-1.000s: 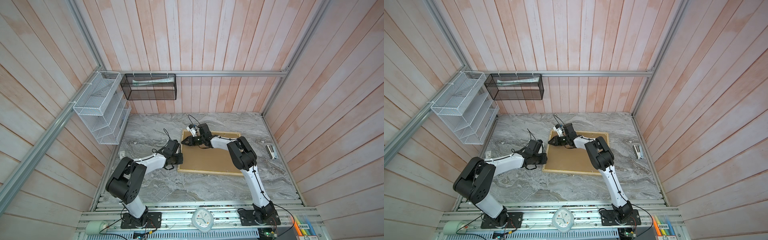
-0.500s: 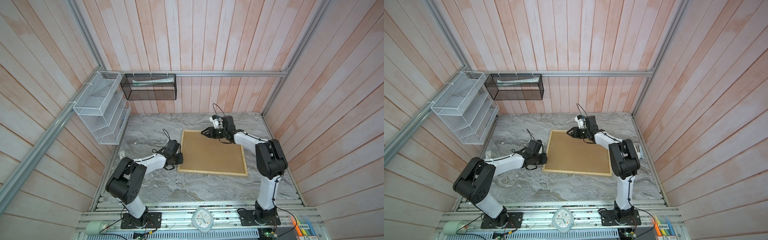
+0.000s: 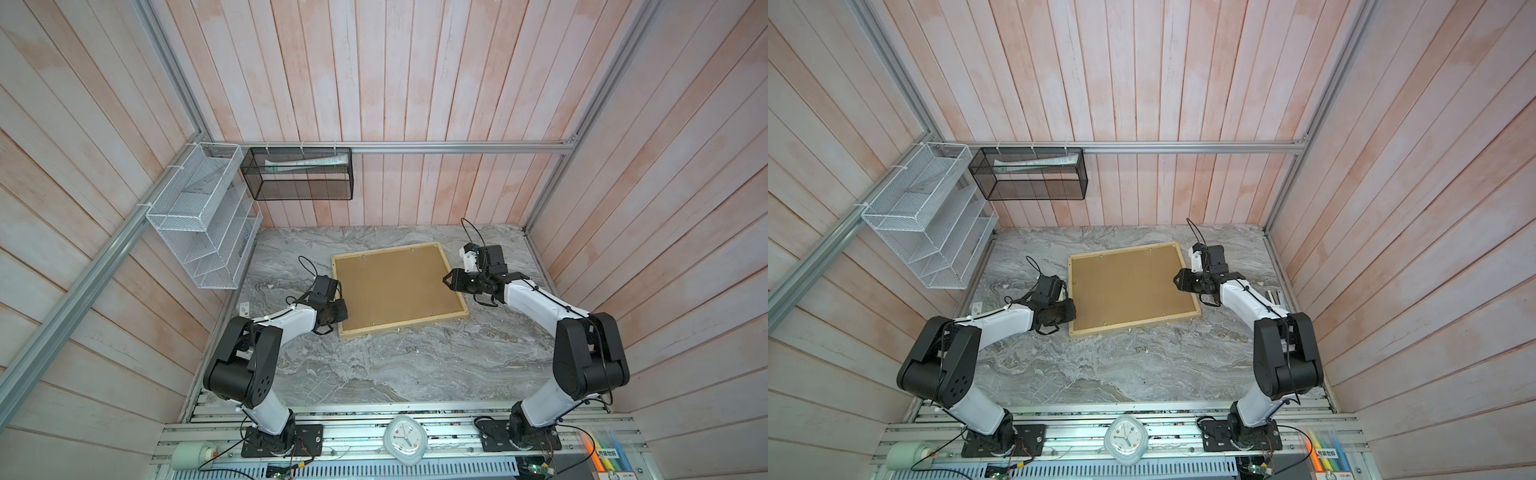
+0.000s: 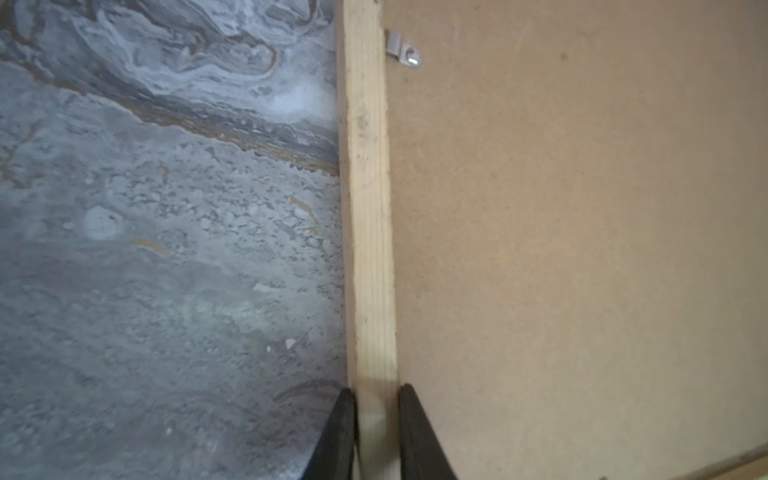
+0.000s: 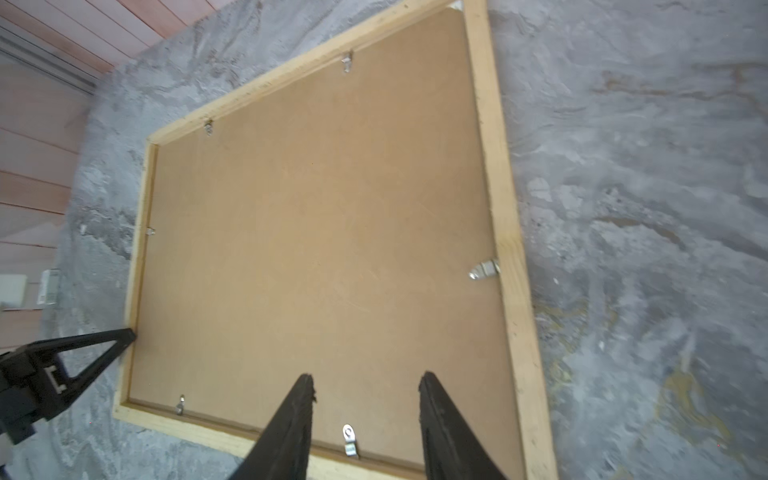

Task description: Put the photo into the frame

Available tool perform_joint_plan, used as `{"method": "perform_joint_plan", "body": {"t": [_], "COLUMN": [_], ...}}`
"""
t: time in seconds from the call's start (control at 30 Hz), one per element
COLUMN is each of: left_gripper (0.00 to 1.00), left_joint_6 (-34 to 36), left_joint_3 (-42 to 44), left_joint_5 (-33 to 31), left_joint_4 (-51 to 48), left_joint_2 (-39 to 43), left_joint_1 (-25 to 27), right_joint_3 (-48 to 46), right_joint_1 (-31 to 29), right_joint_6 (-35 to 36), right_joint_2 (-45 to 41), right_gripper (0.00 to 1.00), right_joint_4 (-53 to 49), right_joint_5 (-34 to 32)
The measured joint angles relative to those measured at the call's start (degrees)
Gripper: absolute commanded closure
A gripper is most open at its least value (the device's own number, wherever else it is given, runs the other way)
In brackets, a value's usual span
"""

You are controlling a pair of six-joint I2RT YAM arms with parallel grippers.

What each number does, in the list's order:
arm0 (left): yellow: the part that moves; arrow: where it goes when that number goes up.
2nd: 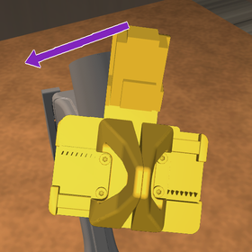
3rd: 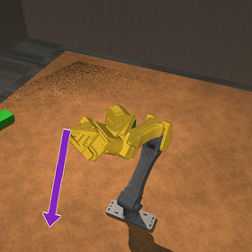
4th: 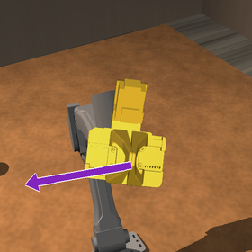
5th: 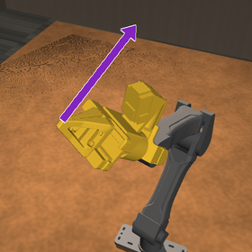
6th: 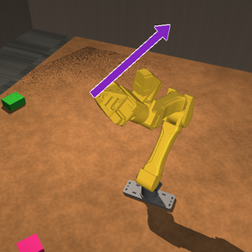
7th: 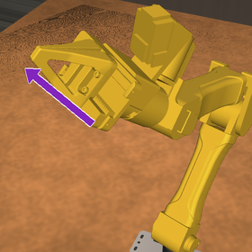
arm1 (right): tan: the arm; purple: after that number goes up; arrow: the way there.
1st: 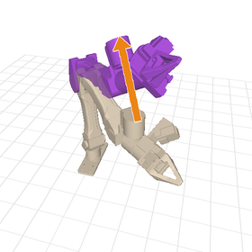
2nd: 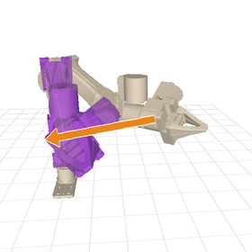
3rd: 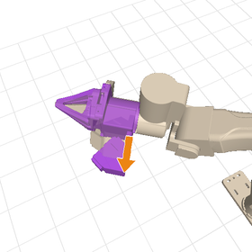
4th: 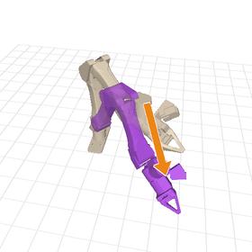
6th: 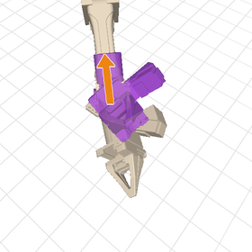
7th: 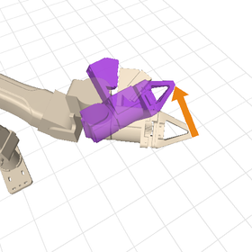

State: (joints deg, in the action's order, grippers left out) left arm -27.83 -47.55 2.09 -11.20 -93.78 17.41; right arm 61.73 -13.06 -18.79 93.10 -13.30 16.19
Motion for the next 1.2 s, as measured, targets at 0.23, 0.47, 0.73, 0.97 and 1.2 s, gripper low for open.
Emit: {"method": "perform_joint_plan", "body": {"t": [0.23, 0.47, 0.73, 0.97, 1.2], "left_gripper": [0.58, 0.56, 0.54, 0.54, 0.54], "left_joint_6": [0.9, 1.0, 0.5, -0.5, -0.3], "left_joint_3": [0.0, 2.3, 6.8, 6.9, 6.4], "left_joint_5": [-0.6, -1.9, -3.4, -4.1, -5.9], "left_joint_4": [-0.9, -1.3, 0.2, 2.4, 3.3], "left_joint_2": [6.5, 13.2, 16.7, 15.5, 12.3], "left_joint_1": [0.3, 4.4, 9.8, 14.1, 20.0], "right_joint_3": [-0.1, -0.1, 0.0, 0.0, 0.9], "right_joint_1": [0.0, 0.0, 0.0, 0.0, -0.1], "right_joint_6": [1.8, 2.4, 2.5, 2.5, 2.6], "right_joint_2": [0.0, 3.6, 6.8, 8.0, 9.7], "right_gripper": [0.59, 0.66, 0.7, 0.72, 0.77], "right_joint_4": [-4.2, -5.4, -6.9, -7.3, -7.4], "right_joint_5": [-8.3, -12.7, -16.3, -16.5, -16.4]}}
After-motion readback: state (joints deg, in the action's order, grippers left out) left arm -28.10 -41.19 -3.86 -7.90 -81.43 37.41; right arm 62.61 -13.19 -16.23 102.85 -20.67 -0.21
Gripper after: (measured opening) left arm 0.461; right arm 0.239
